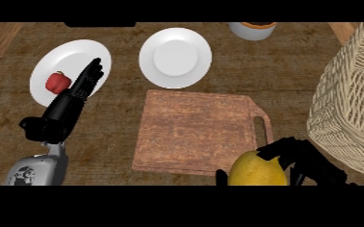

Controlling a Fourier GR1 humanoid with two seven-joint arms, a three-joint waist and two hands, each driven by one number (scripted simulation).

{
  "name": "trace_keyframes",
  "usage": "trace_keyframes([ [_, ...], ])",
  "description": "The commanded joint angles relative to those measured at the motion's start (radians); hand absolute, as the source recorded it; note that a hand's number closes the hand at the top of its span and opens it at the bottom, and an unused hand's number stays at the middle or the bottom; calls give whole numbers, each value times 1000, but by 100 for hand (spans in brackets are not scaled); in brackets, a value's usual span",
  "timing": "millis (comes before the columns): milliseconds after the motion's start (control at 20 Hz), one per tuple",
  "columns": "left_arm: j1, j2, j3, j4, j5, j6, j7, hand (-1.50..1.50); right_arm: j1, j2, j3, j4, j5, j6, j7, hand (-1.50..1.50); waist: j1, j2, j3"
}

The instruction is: Pick the lemon from the cutting board and place it in the basket

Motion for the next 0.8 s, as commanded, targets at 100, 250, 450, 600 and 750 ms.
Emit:
trace_keyframes([
  [100, -51, 37, 39, 36, 26, -28, 4, 0, -227, 0, -176, -66, 3, 217, 154, 150, 6, 4, 0],
  [250, -4, -5, -2, 10, -17, 11, -18, 0, -252, 0, -298, -92, -55, 287, 125, 150, 5, 3, 1],
  [450, -8, 20, 19, 65, 3, -26, -60, 0, -404, 0, -540, 64, -131, 237, 60, 150, 9, 7, 1],
  [600, -50, 33, 41, 84, 14, -27, -42, 0, -509, -39, -650, 137, -122, 251, 42, 150, 6, 6, 1],
  [750, -21, 12, 15, 35, -5, -10, -31, 0, -575, -79, -767, 207, -153, 215, 22, 150, 10, 4, 1],
])
